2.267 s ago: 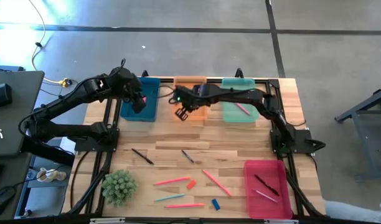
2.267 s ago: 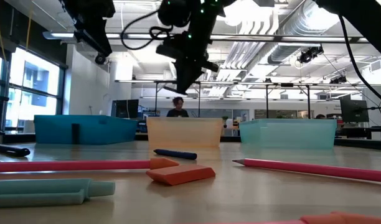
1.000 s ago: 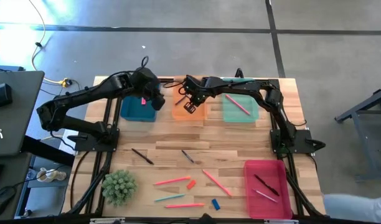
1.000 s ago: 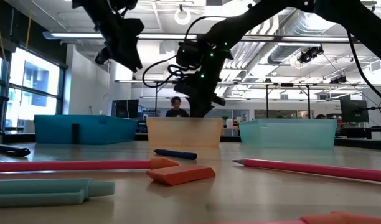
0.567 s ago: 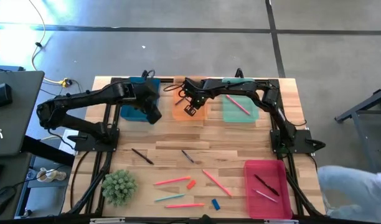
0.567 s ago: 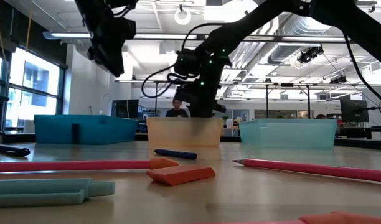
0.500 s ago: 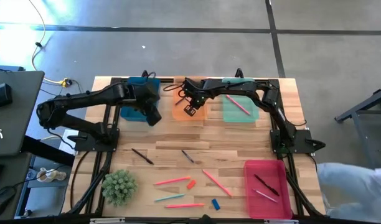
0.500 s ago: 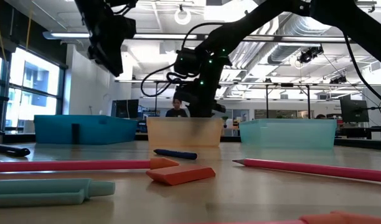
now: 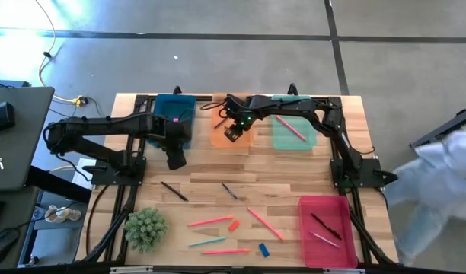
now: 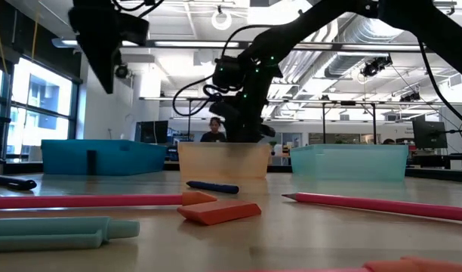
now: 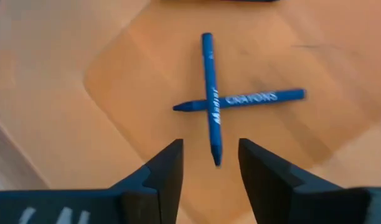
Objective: Sort crayons/erasers/pens/pencils in bins
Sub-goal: Put the black pen into the pink bin
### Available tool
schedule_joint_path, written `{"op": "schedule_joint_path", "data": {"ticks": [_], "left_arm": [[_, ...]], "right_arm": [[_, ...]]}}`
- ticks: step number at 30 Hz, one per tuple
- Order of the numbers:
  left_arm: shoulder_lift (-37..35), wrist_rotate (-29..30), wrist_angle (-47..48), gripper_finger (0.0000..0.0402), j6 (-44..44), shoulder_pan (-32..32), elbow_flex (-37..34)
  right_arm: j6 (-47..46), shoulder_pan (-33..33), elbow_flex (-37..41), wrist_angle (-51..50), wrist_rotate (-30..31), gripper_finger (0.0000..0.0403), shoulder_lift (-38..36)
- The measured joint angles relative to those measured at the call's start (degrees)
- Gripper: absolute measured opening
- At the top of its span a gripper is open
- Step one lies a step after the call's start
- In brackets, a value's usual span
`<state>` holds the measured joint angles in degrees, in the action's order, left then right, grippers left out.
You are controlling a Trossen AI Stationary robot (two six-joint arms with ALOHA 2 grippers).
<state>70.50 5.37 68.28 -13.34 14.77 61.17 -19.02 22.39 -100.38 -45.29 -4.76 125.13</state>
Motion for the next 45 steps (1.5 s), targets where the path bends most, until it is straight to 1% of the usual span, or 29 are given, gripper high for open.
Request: {"op": "schedule_joint_path", "data": {"ticks": [3, 7, 12, 16, 20, 24, 26, 33, 37, 41, 45], "left_arm": [[0.00, -0.11, 2.38, 0.0140, 0.02, -1.40, 0.00], [0.00, -0.11, 4.01, 0.0140, 0.00, -3.02, 0.00], [-0.02, -0.12, 5.61, 0.0144, 0.90, -4.86, -0.13], [-0.05, -0.21, 7.20, 0.0164, 2.50, -6.74, -2.07], [-0.47, -1.50, 7.20, 0.0192, 2.55, -8.91, -7.06], [-0.48, -6.18, 4.87, 0.0209, 3.86, -11.54, -11.75], [-0.48, -7.21, 2.53, 0.0211, 4.32, -13.35, -13.08], [-0.48, -7.28, -4.83, 0.0205, 4.59, -20.52, -13.66], [-0.45, -7.10, -9.32, 0.0205, 6.50, -24.89, -13.66], [-0.44, -5.93, -13.60, 0.0205, 6.55, -28.34, -13.66], [-0.12, -3.48, -13.95, 0.0204, 4.96, -30.24, -13.66]], "right_arm": [[-0.46, -0.41, 0.00, -0.79, 2.03, 0.0150, -1.87], [-0.77, -1.28, -0.04, -1.25, 4.50, 0.0145, -5.18], [-4.23, -3.29, -0.07, -2.16, 5.25, 0.0138, -8.31], [-6.60, -6.13, -0.08, -3.70, 5.98, 0.0138, -9.85], [-6.55, -9.52, -0.07, -5.42, 8.32, 0.0138, -10.53], [-8.51, -12.37, -0.07, -8.05, 9.66, 0.0138, -11.66], [-9.86, -13.88, -0.07, -9.20, 11.28, 0.0138, -12.18], [-13.83, -18.81, -0.07, -10.28, 12.22, 0.0138, -12.84], [-15.86, -21.45, -0.07, -10.27, 12.20, 0.0138, -12.84], [-17.45, -23.37, -0.07, -10.65, 13.36, 0.0138, -13.57], [-17.62, -24.17, -0.07, -11.93, 15.35, 0.0138, -15.79]]}}
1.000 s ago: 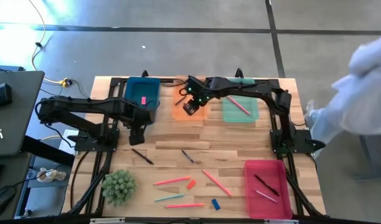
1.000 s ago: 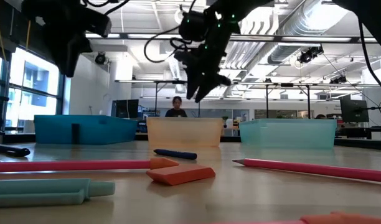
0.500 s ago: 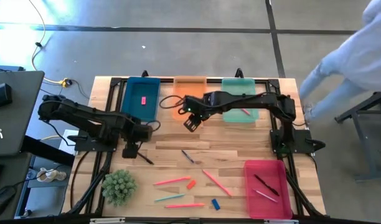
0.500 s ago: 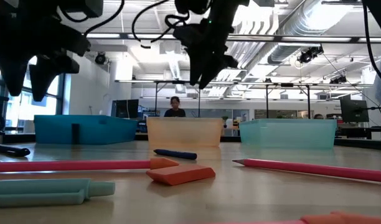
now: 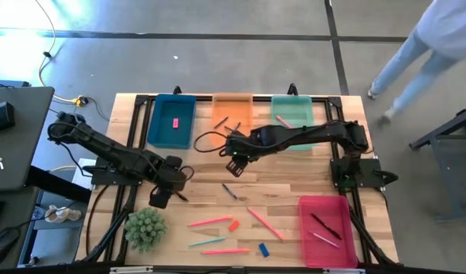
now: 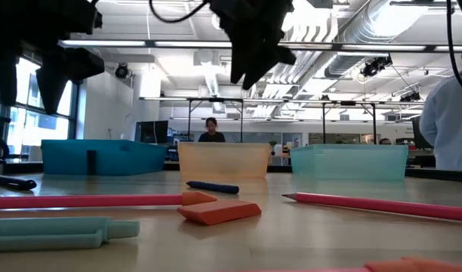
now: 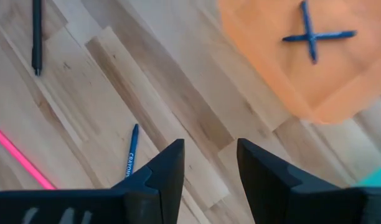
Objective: Sort crayons/erasers/pens/pencils in bins
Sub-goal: Put the black pen into the pink bin
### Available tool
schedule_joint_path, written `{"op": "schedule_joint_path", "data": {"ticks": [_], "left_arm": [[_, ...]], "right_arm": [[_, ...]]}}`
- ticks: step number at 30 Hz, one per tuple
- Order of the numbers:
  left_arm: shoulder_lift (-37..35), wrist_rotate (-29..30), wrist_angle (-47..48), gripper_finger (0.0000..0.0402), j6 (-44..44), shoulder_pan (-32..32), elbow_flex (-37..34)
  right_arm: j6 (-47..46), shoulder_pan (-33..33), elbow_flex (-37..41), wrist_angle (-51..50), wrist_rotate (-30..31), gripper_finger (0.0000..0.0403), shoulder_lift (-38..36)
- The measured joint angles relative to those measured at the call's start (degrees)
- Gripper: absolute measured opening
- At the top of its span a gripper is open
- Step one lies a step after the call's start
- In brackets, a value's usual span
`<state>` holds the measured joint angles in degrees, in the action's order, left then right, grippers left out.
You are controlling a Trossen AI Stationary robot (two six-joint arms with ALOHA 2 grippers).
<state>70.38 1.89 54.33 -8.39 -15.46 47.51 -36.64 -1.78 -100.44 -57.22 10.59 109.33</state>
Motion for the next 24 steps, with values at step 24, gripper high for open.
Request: {"op": "schedule_joint_path", "data": {"ticks": [24], "left_arm": [[17.84, -1.20, -11.73, 0.0203, 0.20, -4.20, 0.02]], "right_arm": [[3.13, 1.09, 0.00, -7.75, 4.28, 0.0138, -10.48]]}}
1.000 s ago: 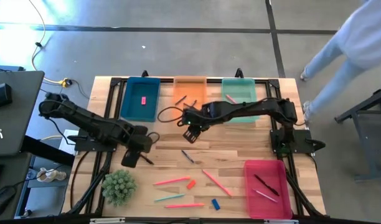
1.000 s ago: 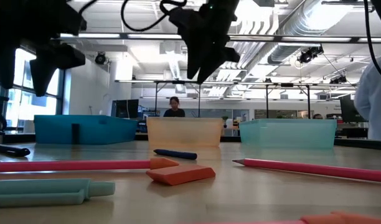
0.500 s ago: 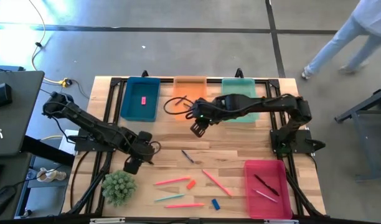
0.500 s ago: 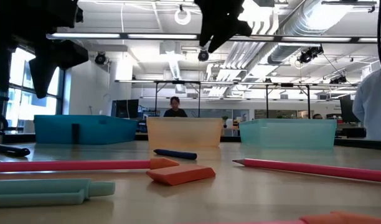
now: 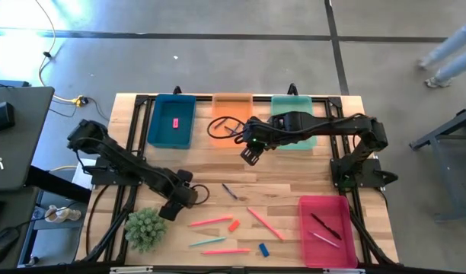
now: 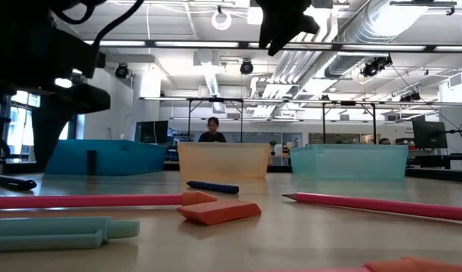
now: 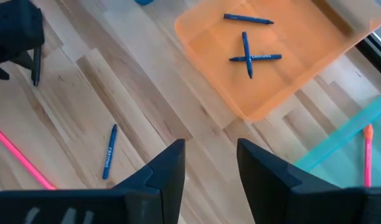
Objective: Sort crayons/erasers/pens/pencils in bins
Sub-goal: Put the black pen into the pink bin
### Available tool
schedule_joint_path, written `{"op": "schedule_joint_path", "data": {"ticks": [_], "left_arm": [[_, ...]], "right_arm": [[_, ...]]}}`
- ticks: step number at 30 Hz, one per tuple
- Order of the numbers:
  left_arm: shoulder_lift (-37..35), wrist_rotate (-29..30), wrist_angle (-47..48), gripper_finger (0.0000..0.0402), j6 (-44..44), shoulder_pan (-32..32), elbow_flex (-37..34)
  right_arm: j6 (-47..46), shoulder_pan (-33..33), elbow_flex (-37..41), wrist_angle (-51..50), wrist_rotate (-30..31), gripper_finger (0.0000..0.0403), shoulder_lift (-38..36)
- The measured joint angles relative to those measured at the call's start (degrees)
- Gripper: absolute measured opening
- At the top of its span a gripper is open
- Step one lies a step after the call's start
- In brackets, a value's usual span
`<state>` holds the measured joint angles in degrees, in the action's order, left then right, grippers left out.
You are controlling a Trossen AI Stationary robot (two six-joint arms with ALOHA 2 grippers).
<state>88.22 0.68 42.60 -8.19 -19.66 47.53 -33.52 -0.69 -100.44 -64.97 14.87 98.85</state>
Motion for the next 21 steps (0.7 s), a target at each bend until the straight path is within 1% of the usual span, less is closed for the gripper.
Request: {"op": "schedule_joint_path", "data": {"ticks": [6, 9, 13, 17, 21], "left_arm": [[3.79, 0.13, -1.50, 0.0203, 0.24, 0.00, 0.07], [5.49, 1.22, -1.74, 0.0203, -0.02, 0.01, 0.07], [7.04, 0.86, -1.94, 0.0198, 0.26, 0.15, 0.24], [7.33, 0.83, -1.94, 0.0177, 1.33, 0.22, 0.25], [7.35, 0.86, -2.10, 0.0143, 1.40, 0.24, 0.23]], "right_arm": [[0.24, 0.00, 0.00, 0.05, -0.02, 0.0138, 0.04], [0.42, -0.02, 0.00, 0.11, 0.00, 0.0138, 0.04], [0.52, 0.00, 0.00, 0.14, -0.04, 0.0138, 0.04], [0.52, -0.05, 0.01, -0.08, -0.17, 0.0138, 0.04], [0.52, -0.11, 0.00, -0.29, -0.51, 0.0138, 0.04]]}}
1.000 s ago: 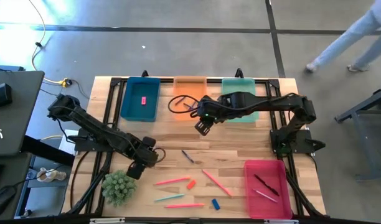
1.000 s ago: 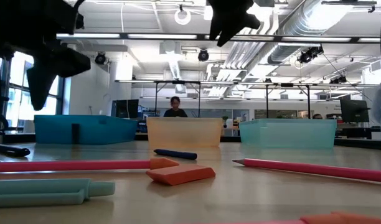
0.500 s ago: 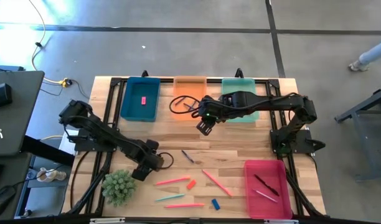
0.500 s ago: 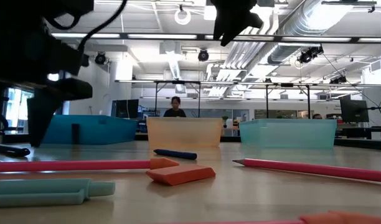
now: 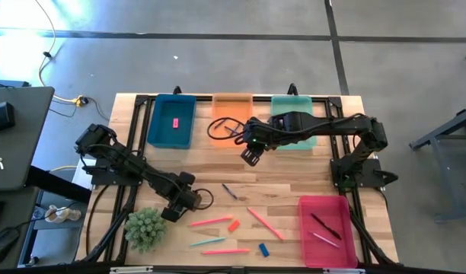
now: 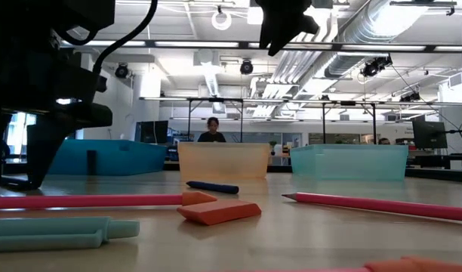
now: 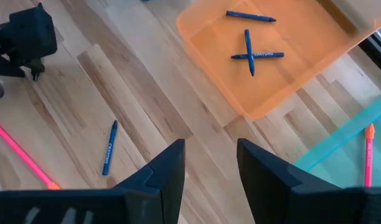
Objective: Sort crayons/erasers/pens/pencils in bins
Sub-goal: Put the black pen into the pink bin
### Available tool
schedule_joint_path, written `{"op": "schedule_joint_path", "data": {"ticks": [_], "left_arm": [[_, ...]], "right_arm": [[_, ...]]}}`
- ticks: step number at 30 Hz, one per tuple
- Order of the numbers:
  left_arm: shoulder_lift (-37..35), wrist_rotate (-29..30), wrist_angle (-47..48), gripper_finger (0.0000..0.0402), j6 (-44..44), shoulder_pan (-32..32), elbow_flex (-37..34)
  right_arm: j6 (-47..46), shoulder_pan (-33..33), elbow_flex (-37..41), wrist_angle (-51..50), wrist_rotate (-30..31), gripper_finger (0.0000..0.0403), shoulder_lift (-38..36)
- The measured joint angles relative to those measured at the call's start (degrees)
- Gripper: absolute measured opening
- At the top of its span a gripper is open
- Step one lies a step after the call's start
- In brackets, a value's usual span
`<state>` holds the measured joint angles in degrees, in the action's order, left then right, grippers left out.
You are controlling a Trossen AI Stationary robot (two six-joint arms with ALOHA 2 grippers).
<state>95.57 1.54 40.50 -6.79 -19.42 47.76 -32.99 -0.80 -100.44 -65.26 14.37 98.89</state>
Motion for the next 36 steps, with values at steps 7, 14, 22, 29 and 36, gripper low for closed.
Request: {"op": "schedule_joint_path", "data": {"ticks": [7, 14, 22, 29, 36], "left_arm": [[0.08, 0.21, -0.44, 0.0080, -0.03, 0.00, -0.04], [0.09, 0.39, -0.62, 0.0031, 1.48, 0.00, -0.04], [-1.40, 0.42, -1.48, 0.0027, 1.46, 0.05, -0.39], [-6.67, 1.41, -5.81, 0.0022, 0.90, 2.56, -0.47], [-11.92, 0.88, -15.23, 0.0023, -0.55, 7.74, -0.36]], "right_arm": [[0.06, -0.09, 0.02, -2.86, -1.04, 0.0138, -0.60], [-1.04, -0.81, 0.02, -4.50, -0.76, 0.0138, -5.53], [1.27, -4.38, 0.02, -6.23, -0.60, 0.0138, -9.71], [4.85, -9.79, 0.02, -7.57, -0.59, 0.0138, -10.12], [4.10, -16.23, 0.06, -7.34, 1.34, 0.0138, -9.64]]}}
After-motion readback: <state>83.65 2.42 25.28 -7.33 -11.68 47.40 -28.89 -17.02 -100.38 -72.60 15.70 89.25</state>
